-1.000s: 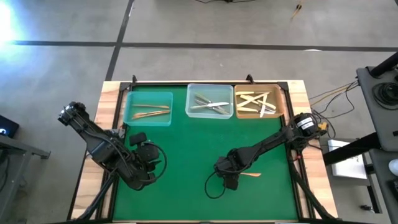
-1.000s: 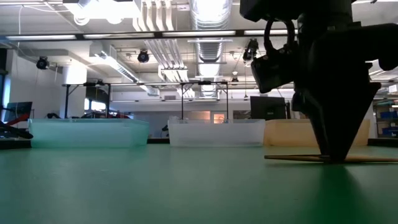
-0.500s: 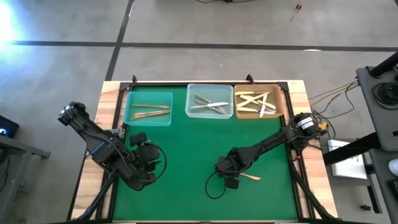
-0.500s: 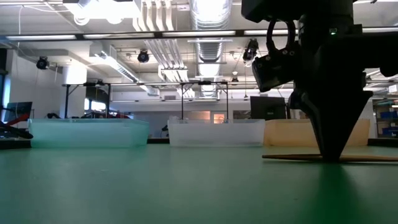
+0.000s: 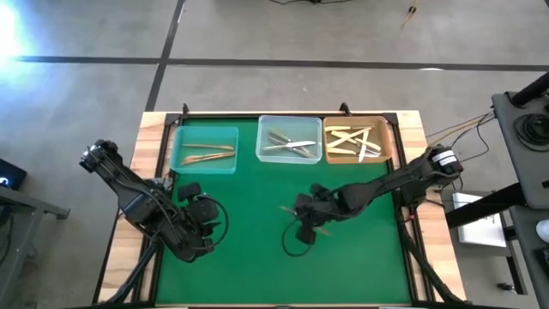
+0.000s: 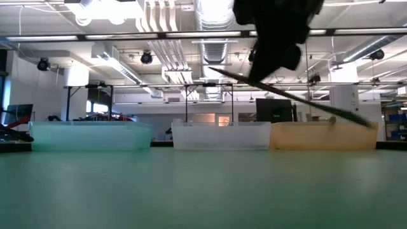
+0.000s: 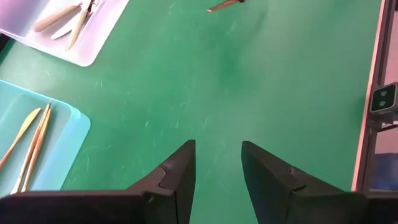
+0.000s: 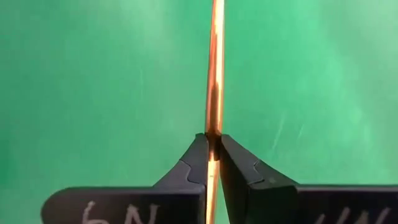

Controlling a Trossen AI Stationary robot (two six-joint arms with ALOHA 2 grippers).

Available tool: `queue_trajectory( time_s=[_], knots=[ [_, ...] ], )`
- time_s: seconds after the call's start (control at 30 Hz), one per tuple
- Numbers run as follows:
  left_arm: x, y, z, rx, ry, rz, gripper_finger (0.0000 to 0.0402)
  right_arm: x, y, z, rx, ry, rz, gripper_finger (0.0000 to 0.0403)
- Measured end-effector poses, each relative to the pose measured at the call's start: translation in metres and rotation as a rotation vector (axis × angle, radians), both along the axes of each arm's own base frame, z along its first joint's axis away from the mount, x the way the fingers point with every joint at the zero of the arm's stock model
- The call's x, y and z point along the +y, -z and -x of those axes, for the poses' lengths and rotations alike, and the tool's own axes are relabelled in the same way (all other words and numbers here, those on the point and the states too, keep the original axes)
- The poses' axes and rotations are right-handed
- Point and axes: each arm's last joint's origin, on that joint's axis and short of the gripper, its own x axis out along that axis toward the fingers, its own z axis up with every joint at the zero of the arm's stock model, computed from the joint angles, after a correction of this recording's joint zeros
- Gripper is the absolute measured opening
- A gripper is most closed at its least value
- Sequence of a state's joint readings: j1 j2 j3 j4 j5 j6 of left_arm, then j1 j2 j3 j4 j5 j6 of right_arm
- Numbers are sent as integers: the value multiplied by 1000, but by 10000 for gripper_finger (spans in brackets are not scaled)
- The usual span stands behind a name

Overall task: Sort silverware by color (type)
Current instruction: Put the gold knife into the blue bin

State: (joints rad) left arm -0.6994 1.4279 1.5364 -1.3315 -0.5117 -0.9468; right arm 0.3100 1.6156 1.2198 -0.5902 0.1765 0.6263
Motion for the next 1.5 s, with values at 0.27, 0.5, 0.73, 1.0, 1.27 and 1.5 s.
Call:
queue_trajectory(
  time_s=[0.27,0.5,0.73,1.0,1.27,1.5],
  knots=[
    [6,-6,2,-116,-94,-66,113,-48,-51,-34,-519,92,130,9],
    [13,-11,9,-447,-317,-298,113,-97,-70,-51,-764,85,160,9],
    [29,17,25,-717,-505,-351,113,-132,-89,-53,-960,37,123,9],
    [39,67,31,-818,-629,-214,113,-142,-108,-55,-1046,-19,154,9],
    [51,71,18,-763,-682,-257,115,-148,-115,-76,-1067,-34,176,9],
    [67,68,5,-612,-710,-263,137,-156,-115,-102,-1078,-69,188,9]
  ],
)
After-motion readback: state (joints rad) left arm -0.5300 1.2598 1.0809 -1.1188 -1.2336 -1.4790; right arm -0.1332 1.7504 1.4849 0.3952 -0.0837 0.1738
